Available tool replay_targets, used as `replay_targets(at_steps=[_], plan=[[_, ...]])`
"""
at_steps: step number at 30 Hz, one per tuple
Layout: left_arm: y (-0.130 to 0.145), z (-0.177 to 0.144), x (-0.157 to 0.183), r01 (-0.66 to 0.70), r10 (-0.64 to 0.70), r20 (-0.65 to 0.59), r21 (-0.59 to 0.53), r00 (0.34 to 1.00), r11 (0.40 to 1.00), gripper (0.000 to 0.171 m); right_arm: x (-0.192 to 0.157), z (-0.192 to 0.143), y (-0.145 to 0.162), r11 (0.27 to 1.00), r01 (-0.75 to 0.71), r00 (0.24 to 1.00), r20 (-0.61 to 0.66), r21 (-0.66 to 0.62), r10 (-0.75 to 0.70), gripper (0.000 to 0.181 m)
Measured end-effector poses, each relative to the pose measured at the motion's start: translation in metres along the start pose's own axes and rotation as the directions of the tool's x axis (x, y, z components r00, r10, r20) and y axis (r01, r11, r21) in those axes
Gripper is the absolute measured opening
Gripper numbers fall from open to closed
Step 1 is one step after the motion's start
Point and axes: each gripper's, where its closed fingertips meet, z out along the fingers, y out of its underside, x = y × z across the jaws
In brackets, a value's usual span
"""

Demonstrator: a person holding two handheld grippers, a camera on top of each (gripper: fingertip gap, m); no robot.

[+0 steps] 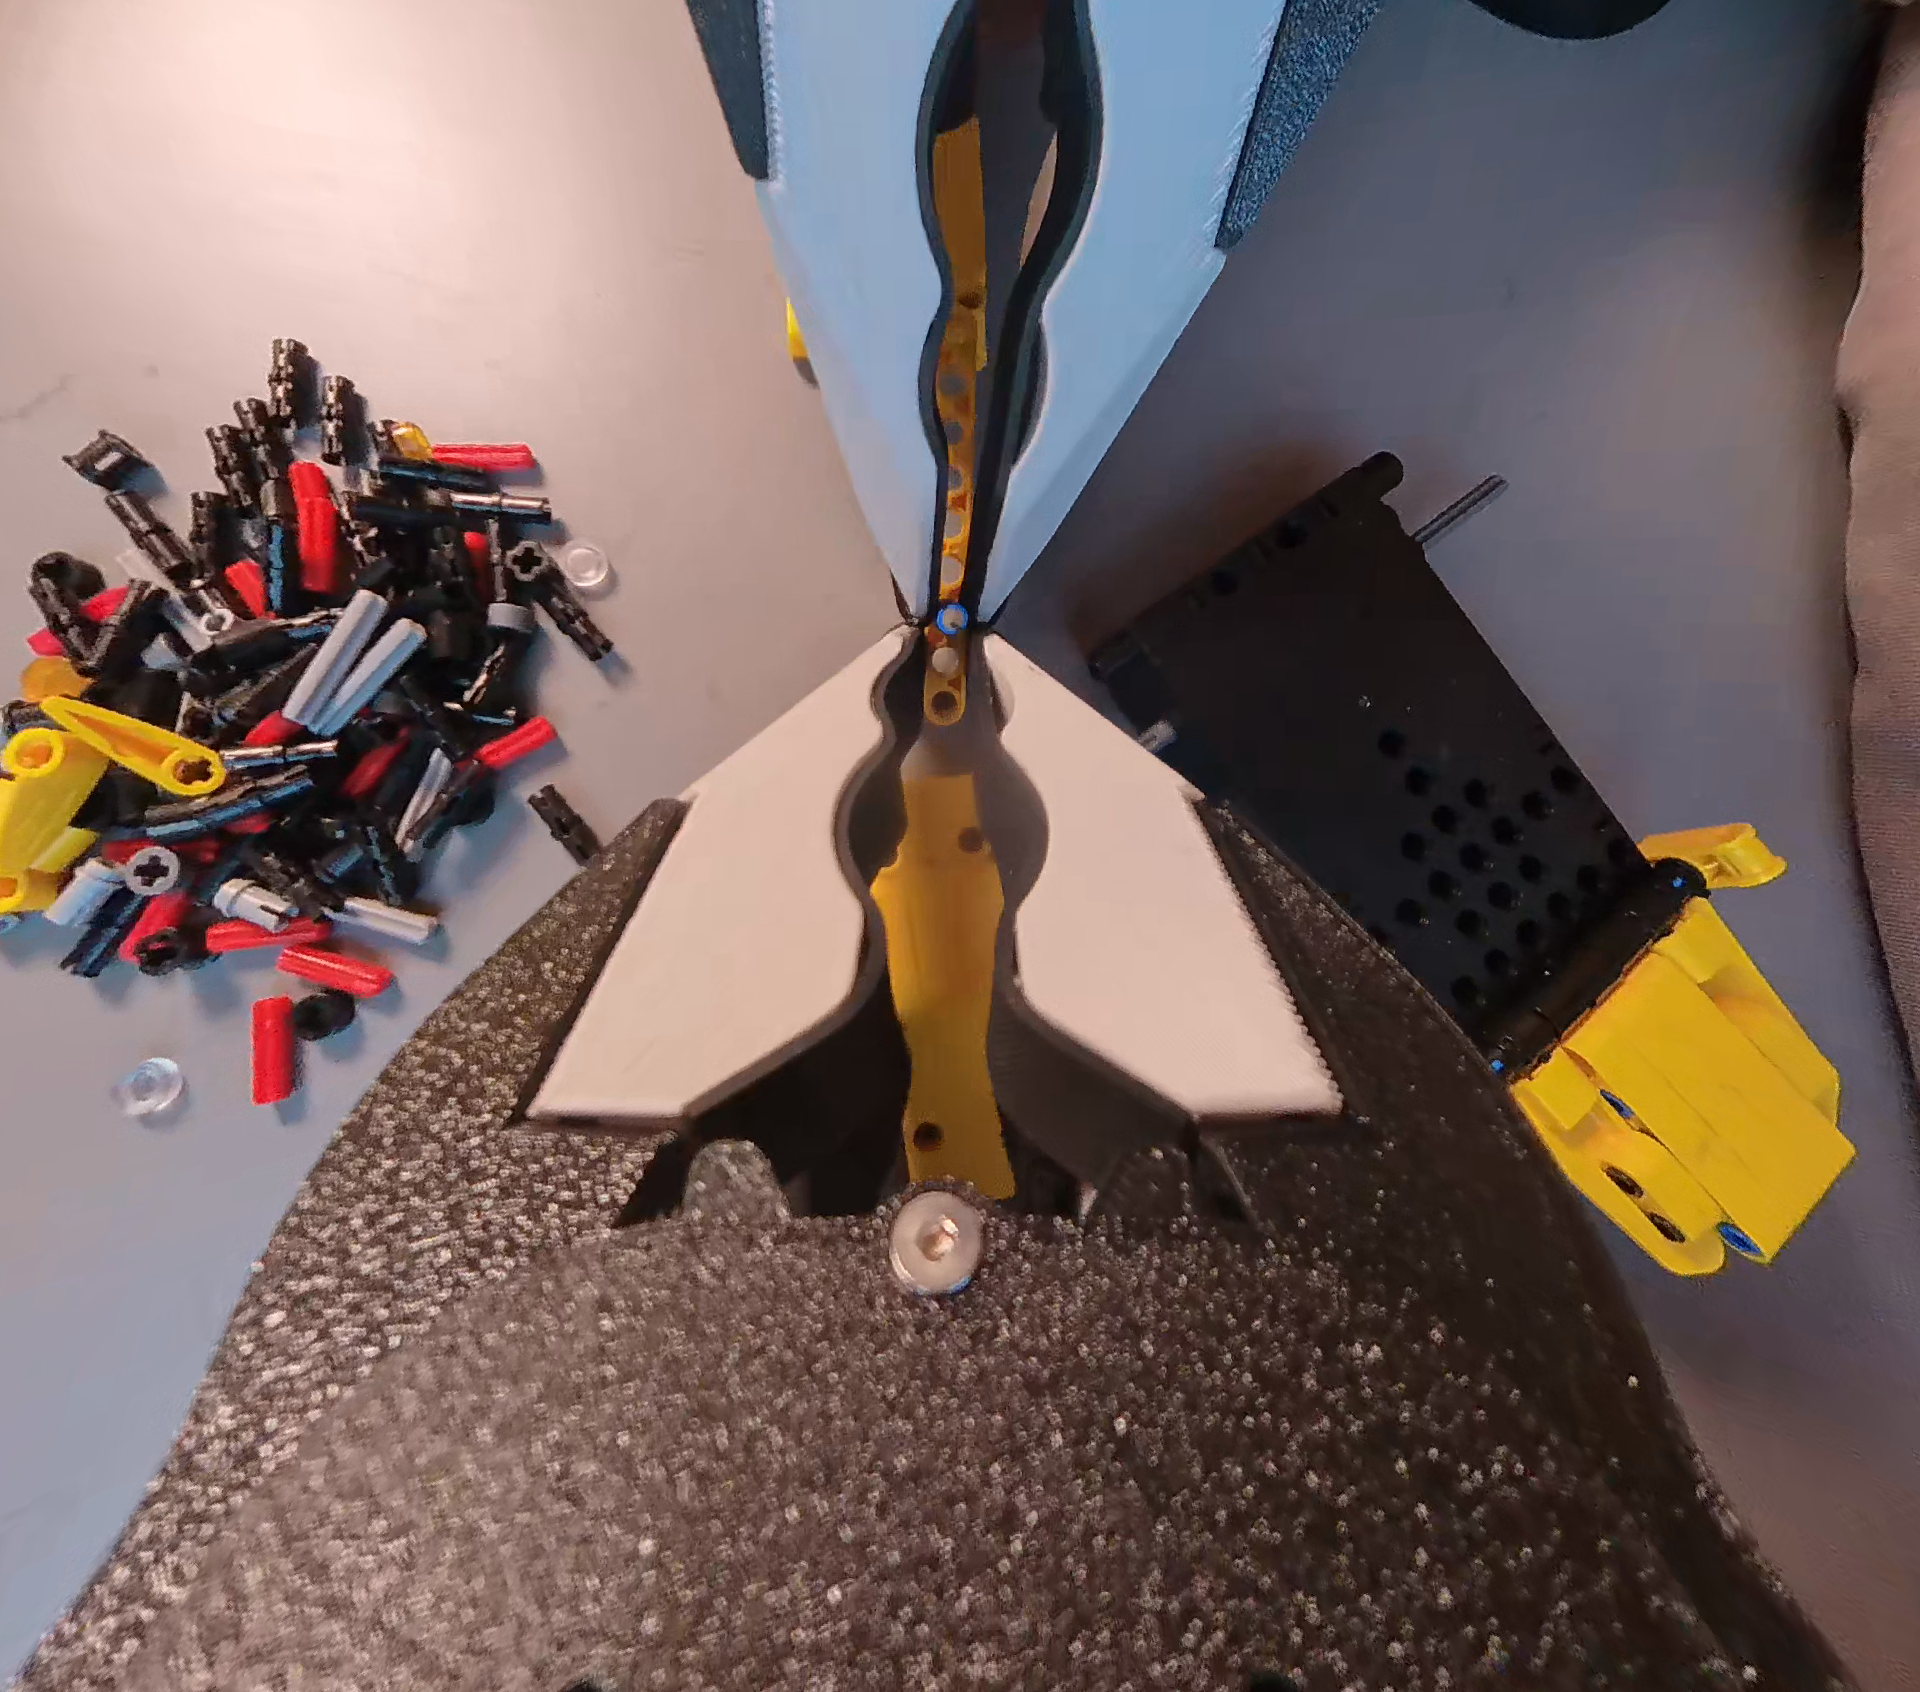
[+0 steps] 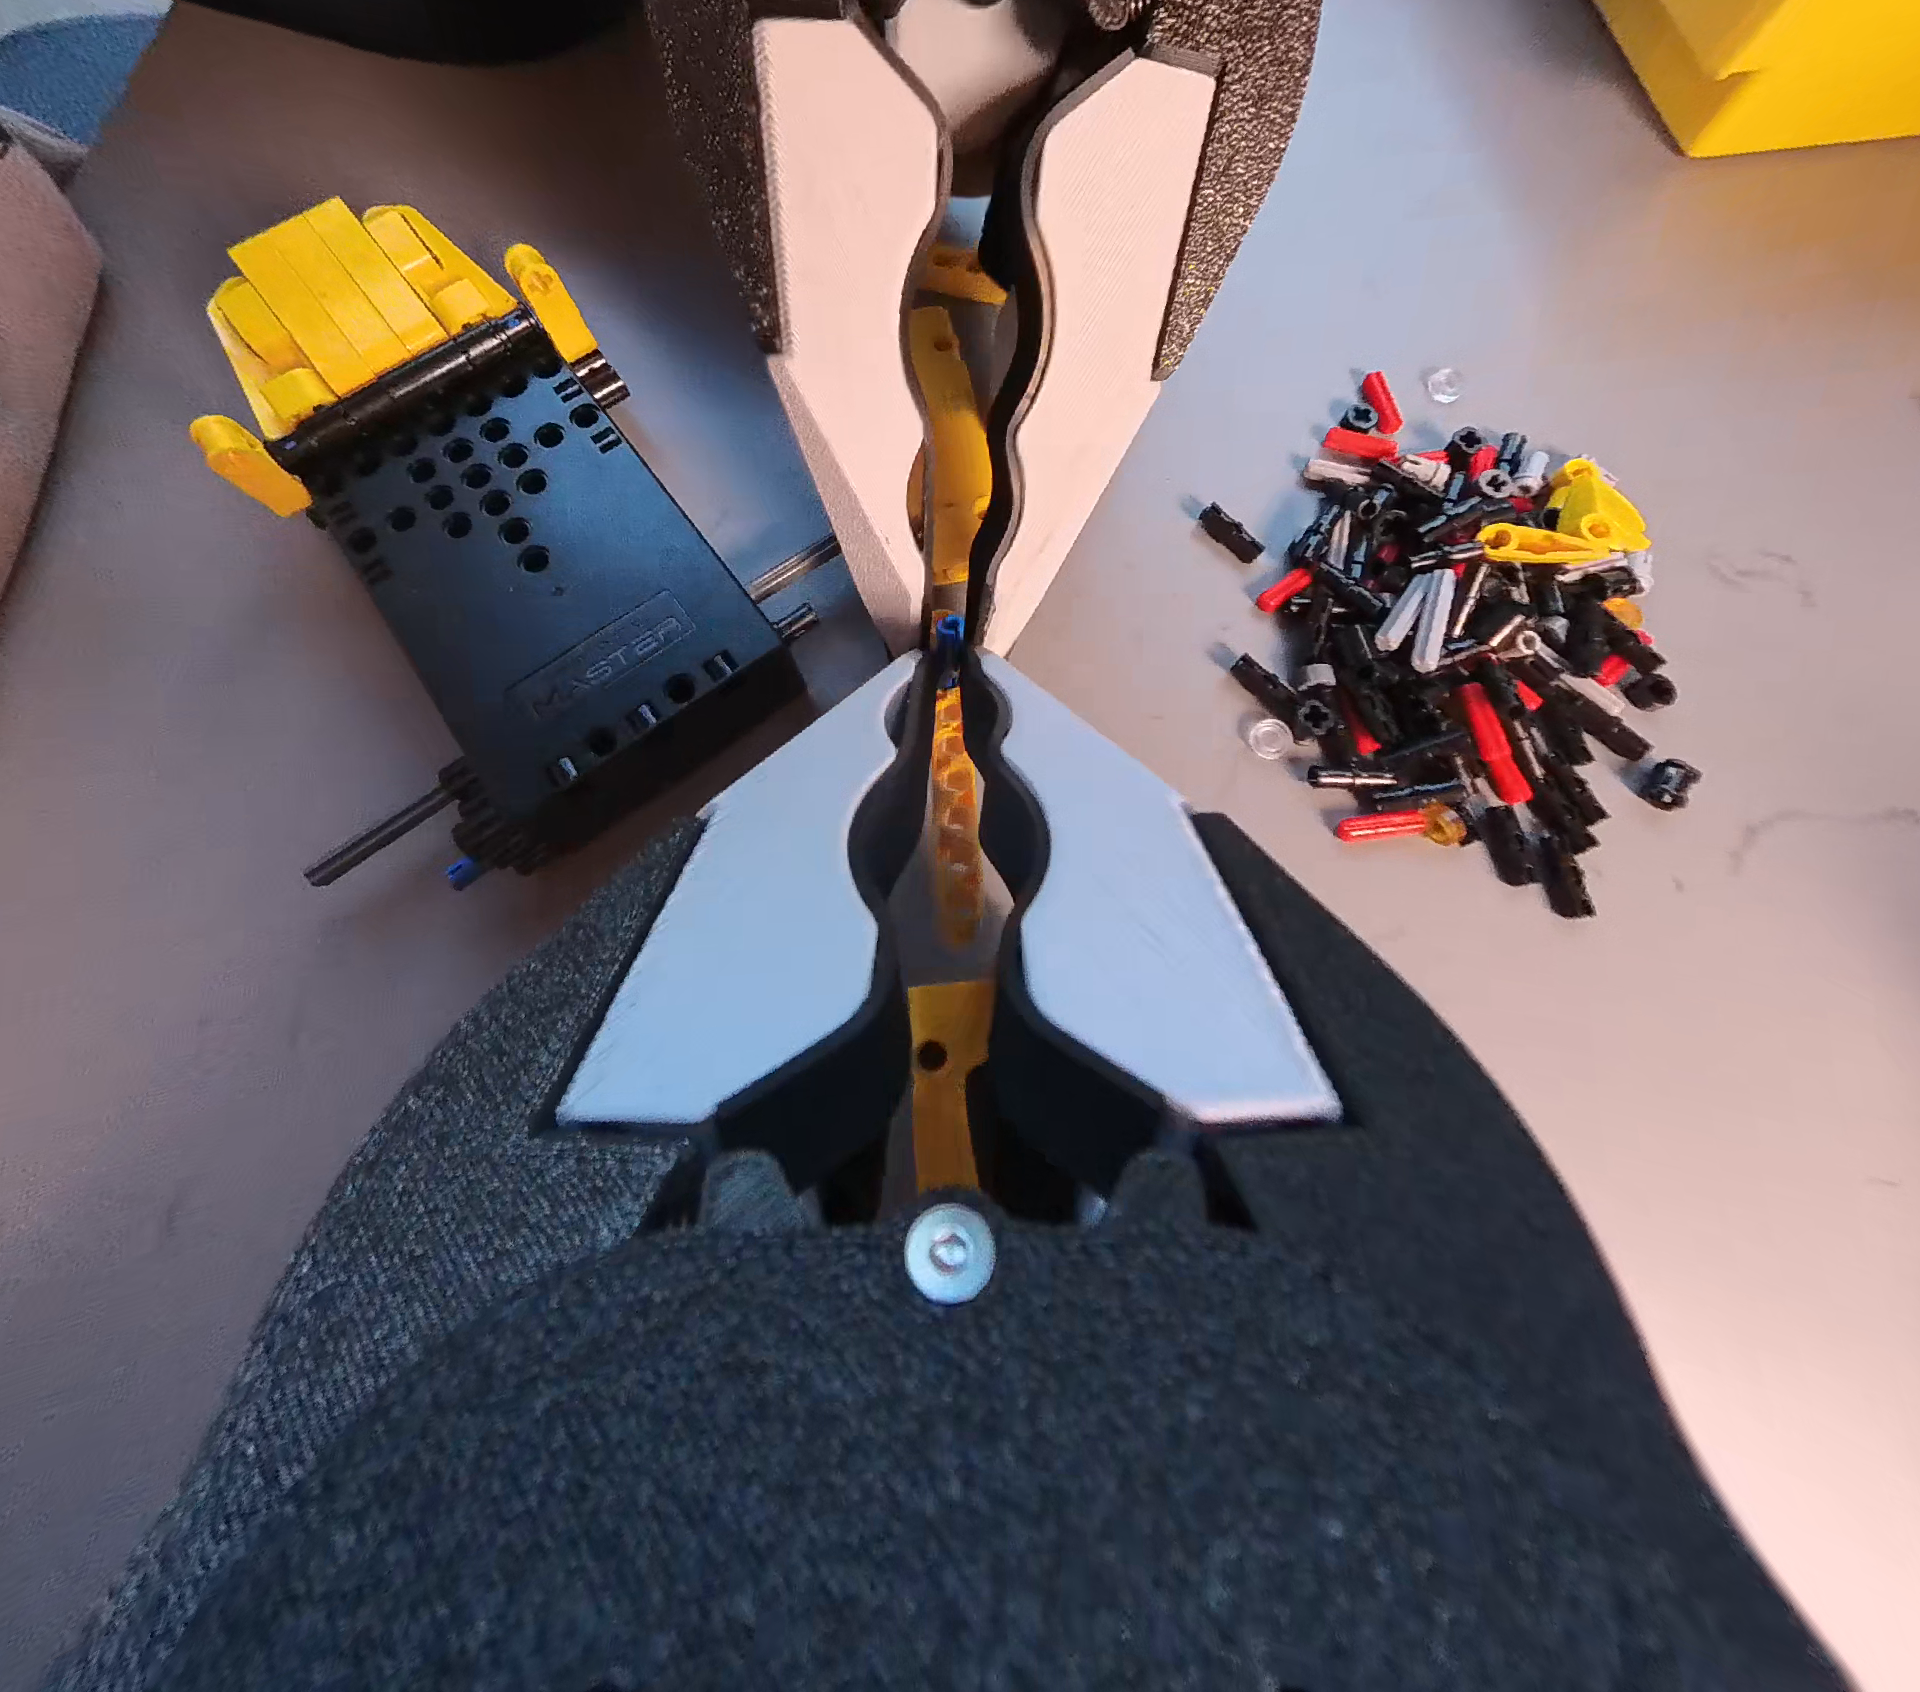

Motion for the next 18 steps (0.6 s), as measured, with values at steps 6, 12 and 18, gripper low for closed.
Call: replay_targets(at_steps=[6,12,18], plan=[[0.005,0.0,-0.003,-0.003,0.004,0.029,-0.026,1.0,1.0,0.007,0.019,-0.049,-0.055,0.958,0.006,0.995,-0.1,0.287,0.024,0.0],[0.003,0.001,-0.004,0.012,-0.011,0.032,-0.012,0.999,1.0,0.007,0.008,-0.032,-0.028,0.993,-0.005,0.998,-0.064,0.121,0.013,0.018],[0.004,0.002,-0.003,-0.019,0.019,0.051,-0.016,0.999,1.0,0.007,0.0,0.003,0.001,0.997,0.017,0.998,-0.065,-0.073,-0.022,0.008]])
